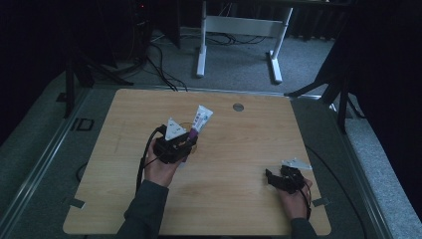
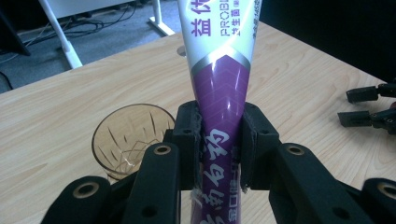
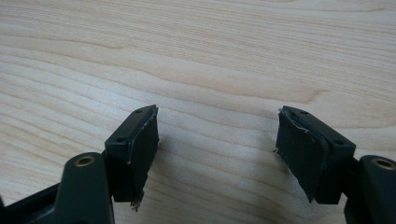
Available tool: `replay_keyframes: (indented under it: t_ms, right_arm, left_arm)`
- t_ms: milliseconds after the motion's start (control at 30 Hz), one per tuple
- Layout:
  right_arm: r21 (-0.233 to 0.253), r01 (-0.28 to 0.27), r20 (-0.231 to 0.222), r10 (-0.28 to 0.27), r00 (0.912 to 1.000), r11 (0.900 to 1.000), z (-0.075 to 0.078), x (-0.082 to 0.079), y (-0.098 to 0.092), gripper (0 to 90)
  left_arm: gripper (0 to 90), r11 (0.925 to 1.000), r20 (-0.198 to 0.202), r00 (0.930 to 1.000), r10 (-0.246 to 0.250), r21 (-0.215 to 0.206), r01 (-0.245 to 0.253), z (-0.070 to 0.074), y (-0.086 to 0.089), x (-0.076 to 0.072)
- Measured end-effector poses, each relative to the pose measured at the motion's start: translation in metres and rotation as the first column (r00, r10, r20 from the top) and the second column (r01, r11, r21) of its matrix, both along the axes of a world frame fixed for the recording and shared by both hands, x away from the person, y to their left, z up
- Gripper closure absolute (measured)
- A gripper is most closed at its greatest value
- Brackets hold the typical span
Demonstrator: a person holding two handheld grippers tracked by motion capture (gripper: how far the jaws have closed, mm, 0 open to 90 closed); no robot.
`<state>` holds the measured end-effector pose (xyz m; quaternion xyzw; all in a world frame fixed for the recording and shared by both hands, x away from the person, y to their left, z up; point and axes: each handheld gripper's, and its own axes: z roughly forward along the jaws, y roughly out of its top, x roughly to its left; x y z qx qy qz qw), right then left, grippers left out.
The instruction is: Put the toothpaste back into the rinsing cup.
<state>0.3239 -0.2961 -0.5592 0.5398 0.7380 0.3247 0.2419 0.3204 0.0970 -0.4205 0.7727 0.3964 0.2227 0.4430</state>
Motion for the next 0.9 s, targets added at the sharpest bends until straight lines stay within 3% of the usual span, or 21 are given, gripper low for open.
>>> replay_keyframes:
  t_ms: [233,900]
  right_arm:
    - [0.000,0.000,0.001,0.000,1.0000,1.000,0.000,0.000,0.000,29.5]
    - [0.000,0.000,0.001,0.000,1.0000,1.000,0.000,0.000,0.000,29.5]
  left_arm:
    - [71.3,0.9993,0.001,1.0000,0.006,-0.038,-0.006,0.001,0.003,0.004]
    - [71.3,0.9984,0.019,0.9995,0.025,-0.051,-0.024,0.002,0.008,0.011]
